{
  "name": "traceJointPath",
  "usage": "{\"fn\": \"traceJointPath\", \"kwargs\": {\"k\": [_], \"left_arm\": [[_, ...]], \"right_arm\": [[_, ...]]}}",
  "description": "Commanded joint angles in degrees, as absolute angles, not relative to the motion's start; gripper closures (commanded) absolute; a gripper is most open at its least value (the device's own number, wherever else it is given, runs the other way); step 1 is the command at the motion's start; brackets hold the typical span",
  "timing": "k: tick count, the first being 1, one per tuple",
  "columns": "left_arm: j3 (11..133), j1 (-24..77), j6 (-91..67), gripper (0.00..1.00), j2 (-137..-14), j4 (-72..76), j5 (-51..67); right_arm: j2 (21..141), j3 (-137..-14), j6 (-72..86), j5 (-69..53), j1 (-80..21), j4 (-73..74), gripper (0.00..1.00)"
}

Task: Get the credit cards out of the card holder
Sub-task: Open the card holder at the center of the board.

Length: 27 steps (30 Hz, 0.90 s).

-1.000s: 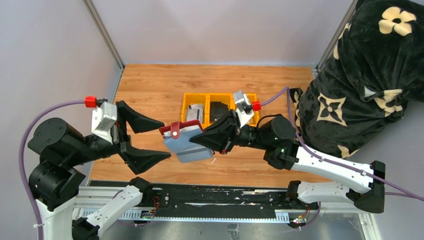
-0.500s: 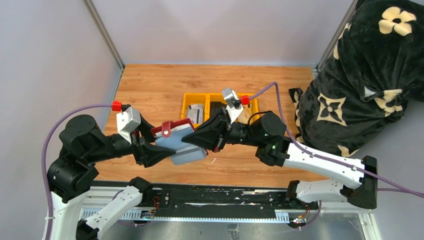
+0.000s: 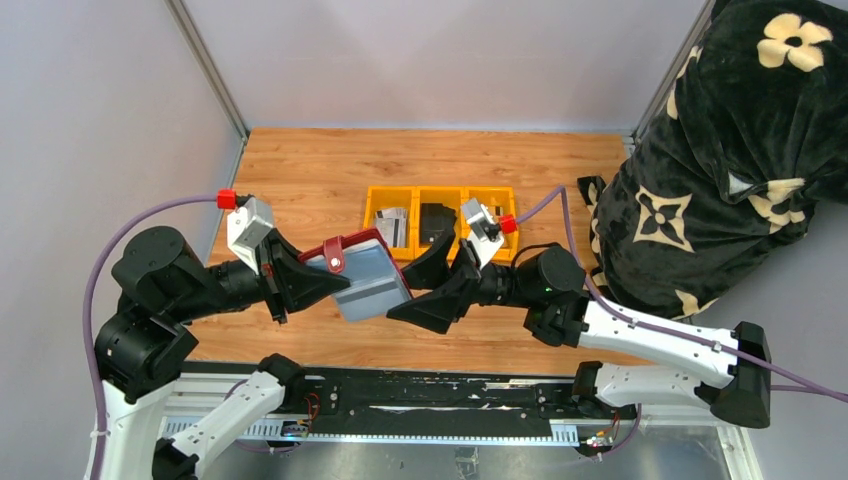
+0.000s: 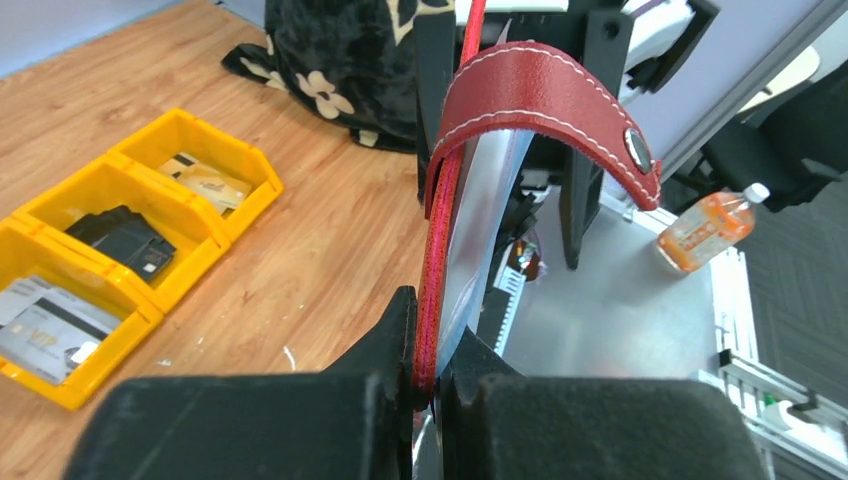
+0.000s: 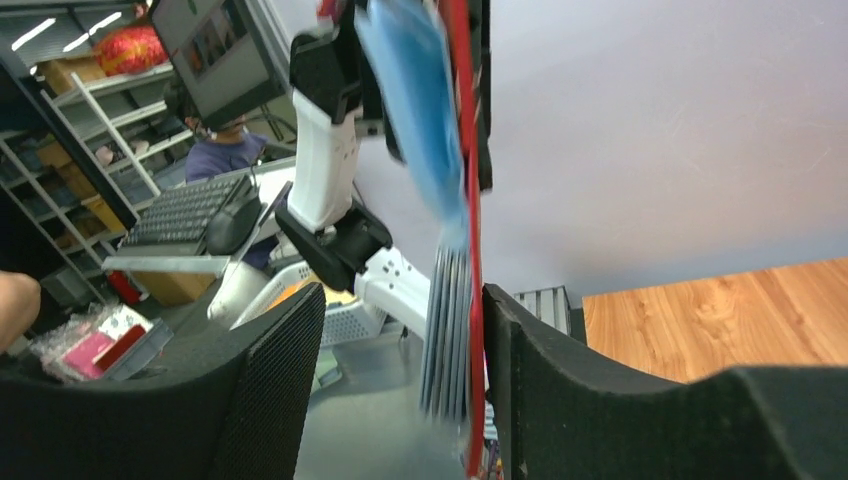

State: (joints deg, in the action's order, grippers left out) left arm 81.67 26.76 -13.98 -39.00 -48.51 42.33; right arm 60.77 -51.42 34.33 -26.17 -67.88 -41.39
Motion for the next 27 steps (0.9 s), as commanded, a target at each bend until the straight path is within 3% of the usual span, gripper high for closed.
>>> {"fn": "traceJointPath", "kwargs": {"k": [1,18,27], "left_arm": [[84.2,26.8,-22.1,1.00,-40.9,-42.4,44.9],[86.5,26.3,-28.3,1.00,-43.1,-39.6,51.0],[86.9,26.2,-29.0,1.00,-43.5,-39.2,52.4]], "right_arm": [[58.1,-47.3,31.7,-28.9,-68.3,-44.2,0.39],[56.4,-49.4,24.6,-26.3,-68.3,-38.5,0.66],[55.9,-51.0,20.7,-27.0,-68.3,-35.2,0.60]]}}
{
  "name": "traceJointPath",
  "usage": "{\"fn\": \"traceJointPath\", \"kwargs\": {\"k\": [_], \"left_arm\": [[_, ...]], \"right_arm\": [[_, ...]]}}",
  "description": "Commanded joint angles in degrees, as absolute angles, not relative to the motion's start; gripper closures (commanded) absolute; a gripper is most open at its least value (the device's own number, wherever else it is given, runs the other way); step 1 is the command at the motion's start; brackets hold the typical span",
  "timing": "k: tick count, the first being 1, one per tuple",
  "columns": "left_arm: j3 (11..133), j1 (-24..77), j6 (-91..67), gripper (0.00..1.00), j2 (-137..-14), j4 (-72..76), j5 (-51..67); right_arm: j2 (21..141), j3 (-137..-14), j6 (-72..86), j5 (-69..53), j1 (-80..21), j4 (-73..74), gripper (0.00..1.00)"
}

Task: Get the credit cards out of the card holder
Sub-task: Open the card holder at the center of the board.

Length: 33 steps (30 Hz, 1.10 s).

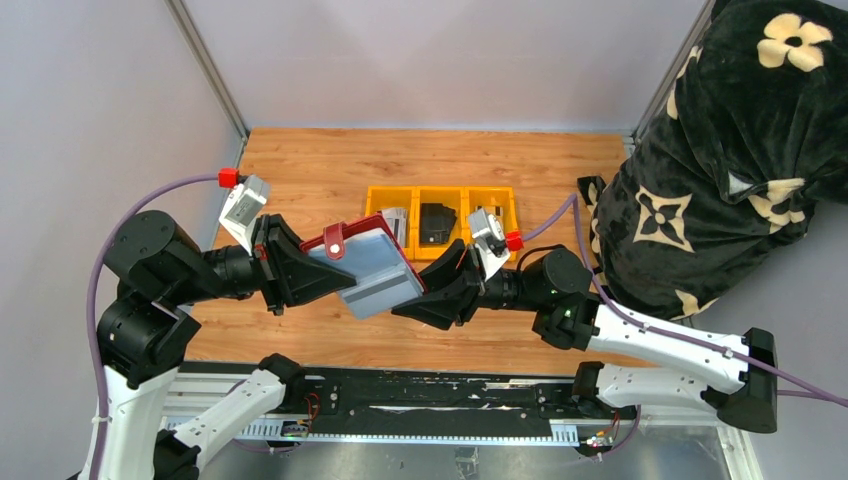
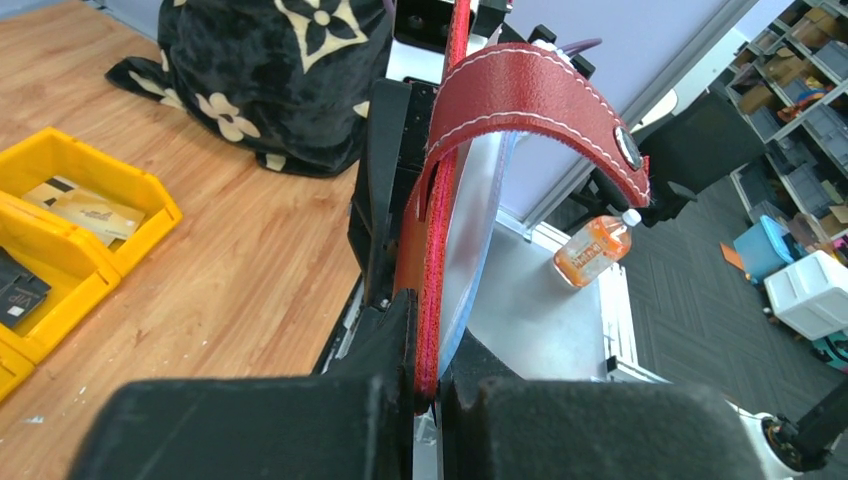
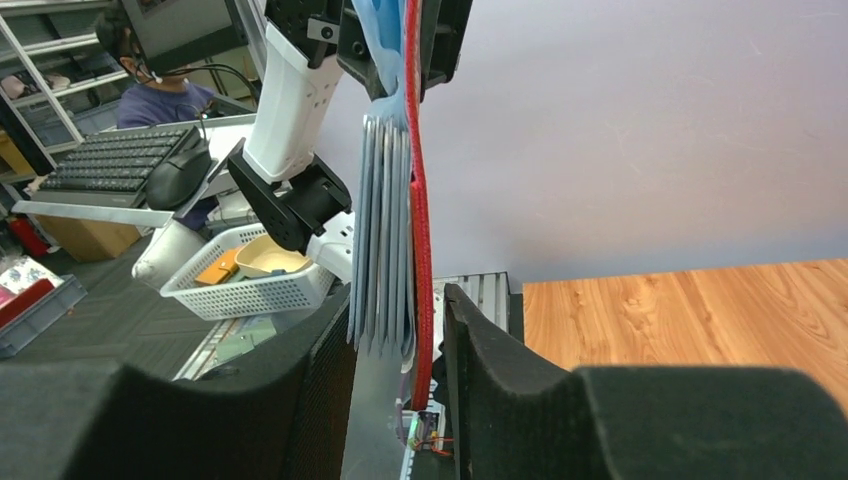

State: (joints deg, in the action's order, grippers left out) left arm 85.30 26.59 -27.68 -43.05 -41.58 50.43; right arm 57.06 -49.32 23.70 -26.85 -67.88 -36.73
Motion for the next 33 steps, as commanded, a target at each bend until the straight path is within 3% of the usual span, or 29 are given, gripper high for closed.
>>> {"fn": "traceJointPath", "kwargs": {"k": [1,11,18,21,33], "left_arm": [[86.8,26.2,-29.1,1.00,-43.4,-39.1,52.4],[86.5,26.1,-29.6,1.00,-43.6,-38.9,53.0],[86.7,26.1,-29.4,1.00,-43.4,-39.0,53.2],[86.4,26.1,-29.2,1.00,-43.2,-39.0,53.4],[86.4,26.1,-27.5,1.00,-42.5,-40.2,53.5]], "right_arm": [[55.8,-51.0,20.3,-27.1,-68.3,-35.2,0.60],[57.2,-54.1,16.9,-22.1,-68.8,-33.4,0.75],[56.9,-55.3,17.6,-20.1,-68.8,-35.5,0.76],[57.1,-55.4,18.7,-20.3,-68.8,-36.4,0.72],[58.7,-55.6,24.2,-22.3,-68.9,-42.0,0.41]]}}
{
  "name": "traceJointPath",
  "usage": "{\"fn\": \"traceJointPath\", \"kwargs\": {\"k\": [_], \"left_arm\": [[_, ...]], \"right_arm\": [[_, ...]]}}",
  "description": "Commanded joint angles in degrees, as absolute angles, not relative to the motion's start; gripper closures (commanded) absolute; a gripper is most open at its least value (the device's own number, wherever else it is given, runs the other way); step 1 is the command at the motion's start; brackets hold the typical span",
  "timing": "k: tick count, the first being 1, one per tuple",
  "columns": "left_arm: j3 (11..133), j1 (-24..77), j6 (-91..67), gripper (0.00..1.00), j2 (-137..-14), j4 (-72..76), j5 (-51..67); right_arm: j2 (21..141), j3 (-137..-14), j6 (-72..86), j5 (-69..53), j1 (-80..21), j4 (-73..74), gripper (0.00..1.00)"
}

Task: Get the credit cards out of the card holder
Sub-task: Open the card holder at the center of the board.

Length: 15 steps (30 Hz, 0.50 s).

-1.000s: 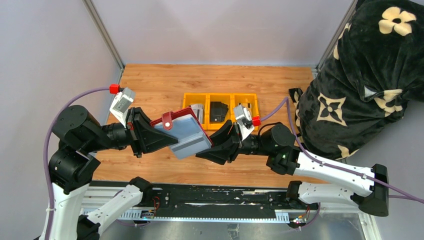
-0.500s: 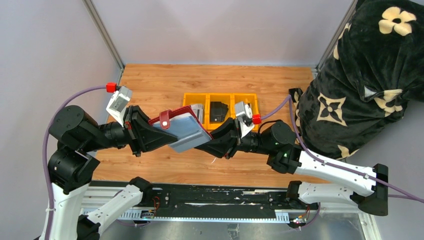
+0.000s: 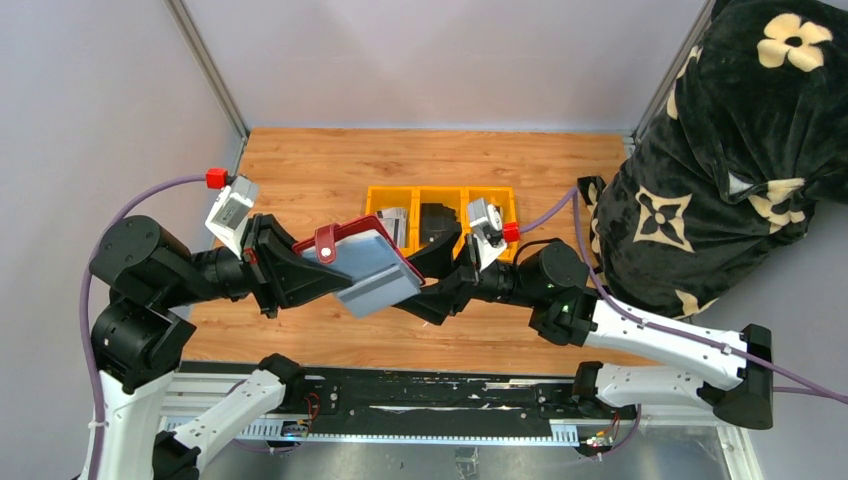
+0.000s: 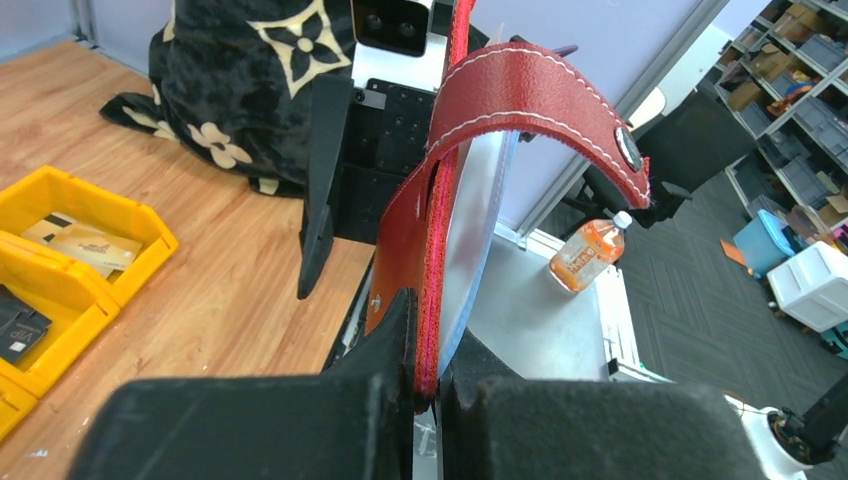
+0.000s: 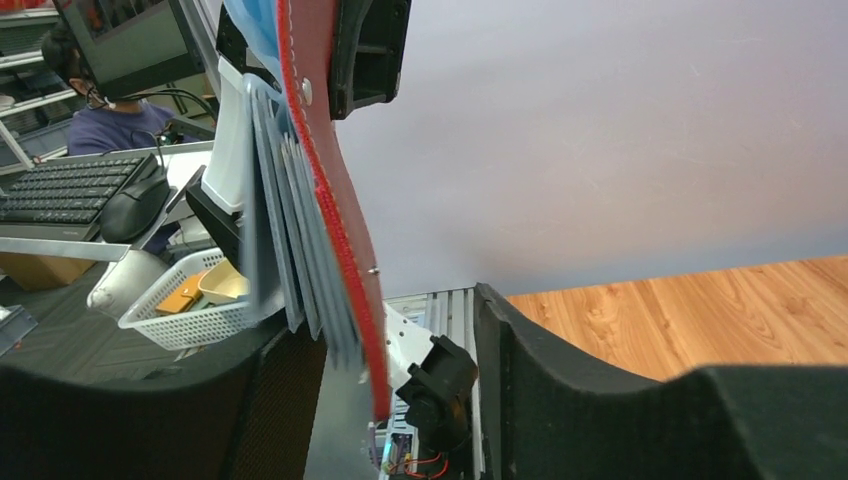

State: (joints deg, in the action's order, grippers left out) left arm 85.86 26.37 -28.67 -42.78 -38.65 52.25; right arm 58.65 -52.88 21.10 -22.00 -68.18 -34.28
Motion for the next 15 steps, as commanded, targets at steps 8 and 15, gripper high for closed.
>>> {"fn": "traceJointPath", "kwargs": {"k": [8,15], "left_arm": [[86.0,26.1,-25.8,1.00,-42.2,-41.1,52.5],[85.8,26.1,-24.3,1.00,-41.9,-41.9,51.6]], "right_arm": [[59.8,-54.7,29.2,-23.2,-69.0,-47.5,0.29],[61.3,-55.2,32.5,-21.6,-69.0,-49.7,0.26]]}}
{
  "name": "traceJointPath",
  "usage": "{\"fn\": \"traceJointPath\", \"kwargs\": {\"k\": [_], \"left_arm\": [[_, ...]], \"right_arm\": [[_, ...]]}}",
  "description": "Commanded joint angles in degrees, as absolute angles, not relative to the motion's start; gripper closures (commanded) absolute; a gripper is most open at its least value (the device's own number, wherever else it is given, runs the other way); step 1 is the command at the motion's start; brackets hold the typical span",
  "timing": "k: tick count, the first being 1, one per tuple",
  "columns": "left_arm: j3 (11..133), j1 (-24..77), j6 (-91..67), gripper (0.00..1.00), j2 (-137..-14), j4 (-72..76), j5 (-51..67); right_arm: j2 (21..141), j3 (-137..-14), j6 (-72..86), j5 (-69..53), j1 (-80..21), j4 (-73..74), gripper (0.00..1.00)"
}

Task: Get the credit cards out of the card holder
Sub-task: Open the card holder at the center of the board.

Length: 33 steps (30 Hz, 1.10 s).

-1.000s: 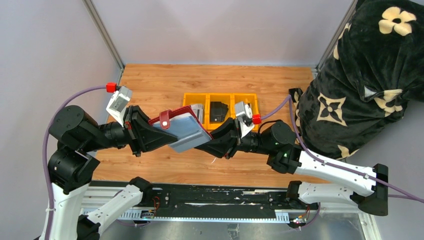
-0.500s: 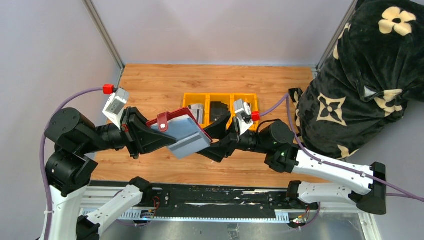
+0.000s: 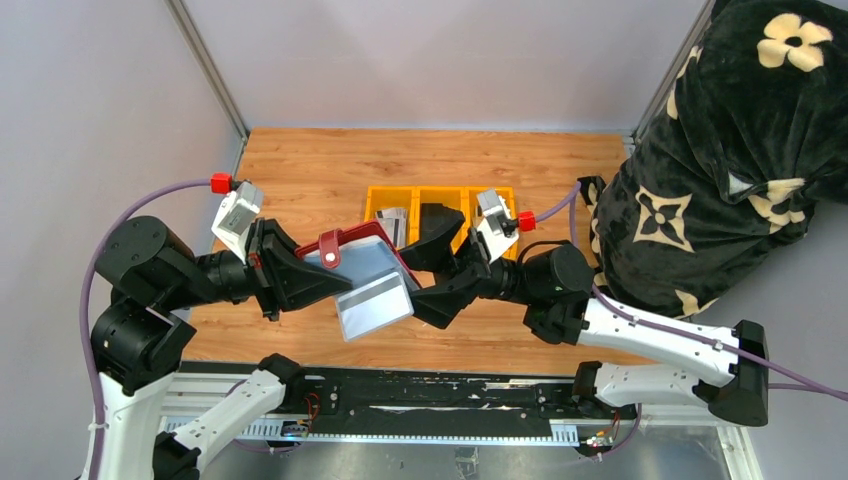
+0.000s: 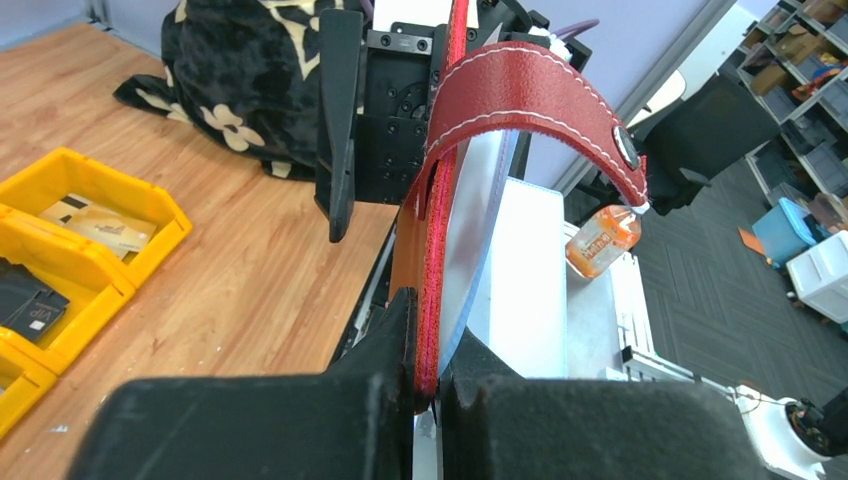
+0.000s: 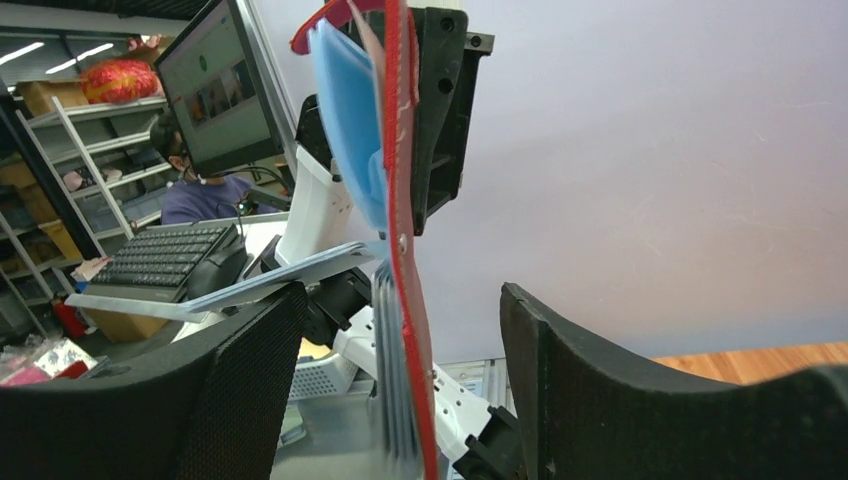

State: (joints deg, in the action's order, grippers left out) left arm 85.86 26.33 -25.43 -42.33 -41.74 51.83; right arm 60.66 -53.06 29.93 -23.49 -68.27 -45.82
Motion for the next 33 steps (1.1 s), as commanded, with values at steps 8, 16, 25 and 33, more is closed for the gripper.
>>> {"fn": "traceJointPath", "kwargs": {"k": [8,16,25,33], "left_arm": [[85.3,26.1,-22.2,1.00,-41.6,-43.2,51.6],[86.0,26.1,-18.5,1.00,-41.6,-46.7,51.3],[89.5,26.1,-13.5,0.37,-40.8,-47.6,34.6],[94.2,26.1,-9.3,0.01,-42.1,-49.3,31.1]], "right_arm": [[63.4,-58.0,31.9,-21.1,-69.4,-49.0,0.24],[65.4,-60.5,32.8,-21.8,-69.5,-48.0,0.56],[61.0,-56.8,32.6,-19.2,-69.4,-41.8,0.94],[58.2,-59.0,28.5,-18.7,-69.3,-25.9,1.00]]}}
